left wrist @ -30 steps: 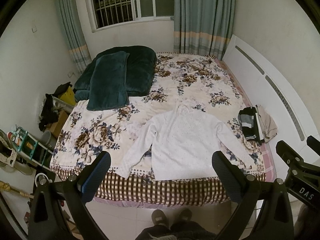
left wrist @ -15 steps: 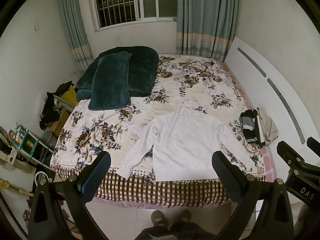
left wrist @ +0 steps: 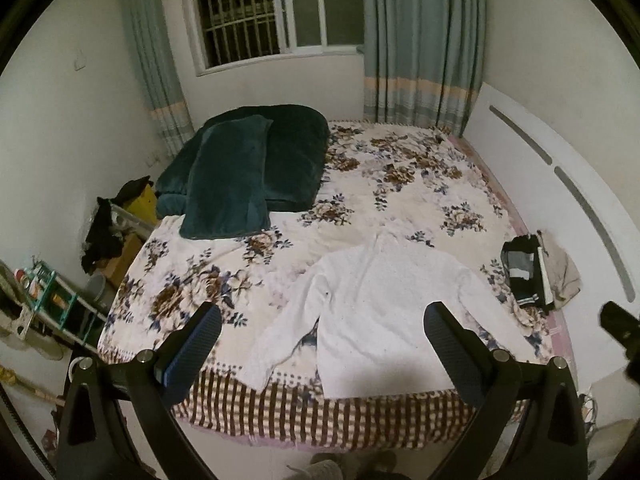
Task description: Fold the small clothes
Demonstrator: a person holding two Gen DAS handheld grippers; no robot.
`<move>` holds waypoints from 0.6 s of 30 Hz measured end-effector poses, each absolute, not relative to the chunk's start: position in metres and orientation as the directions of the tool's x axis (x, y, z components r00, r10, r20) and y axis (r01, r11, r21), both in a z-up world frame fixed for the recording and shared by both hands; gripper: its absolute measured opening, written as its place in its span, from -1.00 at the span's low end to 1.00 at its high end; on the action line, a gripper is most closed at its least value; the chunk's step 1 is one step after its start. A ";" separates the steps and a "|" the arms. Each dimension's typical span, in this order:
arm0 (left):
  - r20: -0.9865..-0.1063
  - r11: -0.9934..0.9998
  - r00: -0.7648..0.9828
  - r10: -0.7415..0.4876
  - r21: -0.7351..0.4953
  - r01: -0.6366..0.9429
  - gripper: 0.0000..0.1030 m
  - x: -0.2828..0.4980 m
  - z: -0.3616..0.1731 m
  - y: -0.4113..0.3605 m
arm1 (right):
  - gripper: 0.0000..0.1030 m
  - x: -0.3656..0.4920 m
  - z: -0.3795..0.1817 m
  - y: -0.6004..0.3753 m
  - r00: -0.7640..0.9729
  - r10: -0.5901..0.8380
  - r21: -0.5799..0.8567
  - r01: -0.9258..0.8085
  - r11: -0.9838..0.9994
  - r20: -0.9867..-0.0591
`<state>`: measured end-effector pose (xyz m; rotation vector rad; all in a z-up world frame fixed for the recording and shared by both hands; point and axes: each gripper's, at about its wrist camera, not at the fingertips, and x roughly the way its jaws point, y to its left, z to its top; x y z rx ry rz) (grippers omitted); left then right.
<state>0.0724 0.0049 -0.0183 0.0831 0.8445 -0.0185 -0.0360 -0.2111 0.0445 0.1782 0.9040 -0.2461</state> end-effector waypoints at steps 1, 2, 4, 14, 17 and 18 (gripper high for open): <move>-0.746 0.996 0.666 0.010 0.066 0.059 1.00 0.078 -0.028 0.006 | 1.00 -0.030 0.033 -0.220 0.581 -0.151 0.053 0.319 0.946 -0.800; -0.742 0.995 0.670 0.007 0.070 0.066 1.00 0.087 -0.037 0.003 | 1.00 -0.023 0.019 -0.231 0.567 -0.169 0.055 0.356 0.933 -0.806; -0.748 0.993 0.663 0.026 0.097 0.070 1.00 0.109 -0.064 -0.011 | 1.00 -0.009 -0.010 -0.256 0.517 -0.202 0.048 0.429 0.902 -0.832; -0.822 0.973 0.550 0.149 0.222 0.069 1.00 0.207 -0.211 -0.092 | 1.00 0.023 -0.243 -0.467 0.319 -0.100 0.175 0.725 0.666 -0.943; -0.845 0.969 0.506 0.172 0.236 0.066 1.00 0.229 -0.264 -0.112 | 0.83 0.024 -0.336 -0.535 0.264 -0.017 0.208 0.795 0.570 -0.964; -0.854 0.968 0.487 0.181 0.242 0.066 1.00 0.235 -0.285 -0.118 | 0.76 0.021 -0.362 -0.554 0.250 0.003 0.211 0.814 0.541 -0.968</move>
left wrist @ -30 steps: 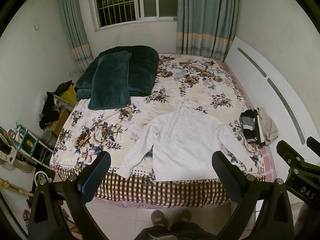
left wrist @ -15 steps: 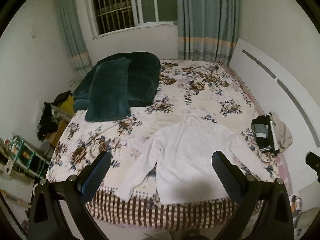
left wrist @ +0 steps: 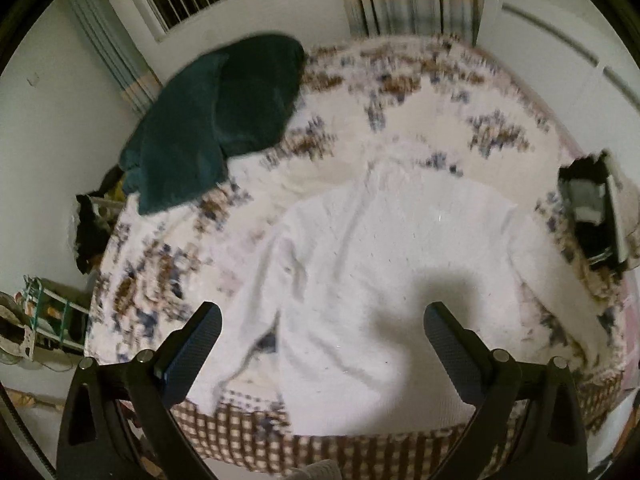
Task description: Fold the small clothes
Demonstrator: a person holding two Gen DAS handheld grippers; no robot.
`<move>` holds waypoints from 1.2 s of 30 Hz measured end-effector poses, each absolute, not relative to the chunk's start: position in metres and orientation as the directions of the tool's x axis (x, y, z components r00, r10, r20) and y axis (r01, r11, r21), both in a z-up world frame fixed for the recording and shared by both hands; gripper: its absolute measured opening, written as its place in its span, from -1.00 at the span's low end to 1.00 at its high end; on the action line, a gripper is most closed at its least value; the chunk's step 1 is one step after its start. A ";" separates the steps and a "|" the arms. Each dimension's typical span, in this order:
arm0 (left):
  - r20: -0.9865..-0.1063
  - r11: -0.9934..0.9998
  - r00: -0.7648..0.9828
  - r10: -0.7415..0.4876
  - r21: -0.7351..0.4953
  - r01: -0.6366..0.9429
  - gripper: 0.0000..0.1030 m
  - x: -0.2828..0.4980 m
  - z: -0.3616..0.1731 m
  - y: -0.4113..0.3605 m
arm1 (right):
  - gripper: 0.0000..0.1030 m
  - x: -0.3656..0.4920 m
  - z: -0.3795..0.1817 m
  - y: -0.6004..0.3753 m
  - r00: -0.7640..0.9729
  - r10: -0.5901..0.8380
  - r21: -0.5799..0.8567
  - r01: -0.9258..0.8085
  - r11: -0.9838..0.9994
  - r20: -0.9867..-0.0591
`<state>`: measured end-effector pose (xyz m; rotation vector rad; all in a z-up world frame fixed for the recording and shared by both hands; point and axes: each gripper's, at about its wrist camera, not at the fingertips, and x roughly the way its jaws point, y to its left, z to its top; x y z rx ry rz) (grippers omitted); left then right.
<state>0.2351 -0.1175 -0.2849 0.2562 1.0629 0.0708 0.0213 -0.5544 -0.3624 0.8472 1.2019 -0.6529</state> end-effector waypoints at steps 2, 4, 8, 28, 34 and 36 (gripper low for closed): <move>-0.876 0.966 0.441 0.197 0.250 0.065 1.00 0.245 -0.322 -0.126 | 0.60 0.013 -0.426 -0.595 0.220 0.040 0.213 0.860 0.464 -0.975; -0.894 0.965 0.393 0.216 0.256 0.052 1.00 0.254 -0.367 -0.135 | 0.54 0.003 -0.479 -0.626 0.203 0.070 0.215 0.903 0.372 -0.977; -0.912 0.960 0.328 0.247 0.277 0.045 1.00 0.267 -0.430 -0.146 | 0.54 -0.011 -0.566 -0.667 0.231 0.108 0.248 0.950 0.189 -0.967; -0.932 0.959 0.305 0.195 0.246 0.141 1.00 0.305 -0.520 -0.190 | -0.58 0.024 -0.634 -0.746 0.264 0.027 0.264 0.944 0.199 -0.964; -0.941 0.958 0.278 0.192 0.241 0.154 1.00 0.303 -0.531 -0.186 | 0.16 -0.006 -0.619 -0.712 0.327 0.048 0.327 0.945 -0.007 -0.944; -0.944 0.957 0.262 0.199 0.245 0.155 1.00 0.303 -0.537 -0.183 | 0.16 -0.018 -0.624 -0.698 0.406 0.090 0.394 0.910 -0.131 -0.909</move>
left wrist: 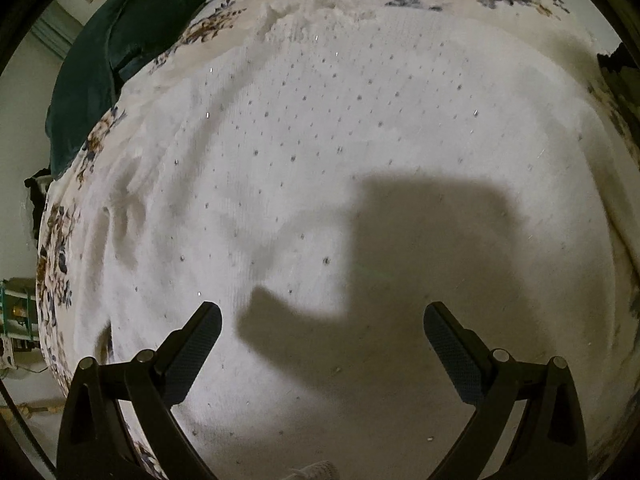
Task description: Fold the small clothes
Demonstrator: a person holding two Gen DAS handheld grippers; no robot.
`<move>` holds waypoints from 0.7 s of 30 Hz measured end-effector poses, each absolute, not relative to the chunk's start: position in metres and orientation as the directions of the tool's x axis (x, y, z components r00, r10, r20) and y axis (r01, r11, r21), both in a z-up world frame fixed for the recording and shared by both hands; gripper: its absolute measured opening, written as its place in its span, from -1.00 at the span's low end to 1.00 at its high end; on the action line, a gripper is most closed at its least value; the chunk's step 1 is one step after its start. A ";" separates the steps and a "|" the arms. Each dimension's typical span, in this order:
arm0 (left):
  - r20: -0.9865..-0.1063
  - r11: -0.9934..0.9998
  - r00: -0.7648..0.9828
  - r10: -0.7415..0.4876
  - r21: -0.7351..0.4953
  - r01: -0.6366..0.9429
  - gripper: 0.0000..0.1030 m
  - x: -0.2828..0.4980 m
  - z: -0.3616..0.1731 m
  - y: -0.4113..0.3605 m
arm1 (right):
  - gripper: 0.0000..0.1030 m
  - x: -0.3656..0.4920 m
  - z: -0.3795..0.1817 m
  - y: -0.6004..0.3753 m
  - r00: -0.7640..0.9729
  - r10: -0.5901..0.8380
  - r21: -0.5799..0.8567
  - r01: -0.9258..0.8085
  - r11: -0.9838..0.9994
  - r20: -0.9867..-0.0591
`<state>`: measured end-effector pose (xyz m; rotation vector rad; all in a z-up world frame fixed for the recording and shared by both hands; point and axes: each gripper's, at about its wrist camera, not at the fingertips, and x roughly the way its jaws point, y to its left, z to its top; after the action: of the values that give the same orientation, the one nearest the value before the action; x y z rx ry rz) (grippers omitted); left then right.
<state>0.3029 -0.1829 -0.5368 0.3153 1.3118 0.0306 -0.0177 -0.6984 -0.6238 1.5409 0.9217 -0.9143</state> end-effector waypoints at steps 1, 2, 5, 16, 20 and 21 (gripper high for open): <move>-0.947 0.957 0.251 0.201 0.245 0.155 1.00 0.302 -0.540 -0.181 | 0.17 -0.024 -0.631 -0.693 0.448 0.103 0.427 0.886 -0.182 -0.888; -0.948 0.958 0.244 0.202 0.244 0.154 1.00 0.302 -0.543 -0.179 | 0.18 -0.026 -0.638 -0.691 0.491 0.113 0.460 0.860 -0.224 -0.864; -0.953 0.960 0.225 0.204 0.240 0.147 1.00 0.301 -0.548 -0.173 | 0.19 -0.036 -0.652 -0.695 0.552 0.098 0.512 0.816 -0.270 -0.828; -0.955 0.972 0.208 0.211 0.228 0.059 1.00 0.306 -0.543 -0.133 | -0.76 0.054 -0.609 -0.725 0.512 -0.079 0.518 0.852 -0.079 -0.855; -0.953 0.975 0.214 0.217 0.222 0.003 1.00 0.312 -0.536 -0.107 | -0.77 0.083 -0.546 -0.725 0.567 -0.136 0.572 0.820 0.007 -0.812; -0.952 0.975 0.215 0.218 0.221 -0.010 1.00 0.313 -0.534 -0.101 | -0.77 0.090 -0.526 -0.722 0.590 -0.141 0.591 0.806 0.036 -0.795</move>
<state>0.3135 -0.1014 -0.5343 0.1805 1.3468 0.1593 0.0901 -0.7225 -0.5262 1.3455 0.6302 -0.8062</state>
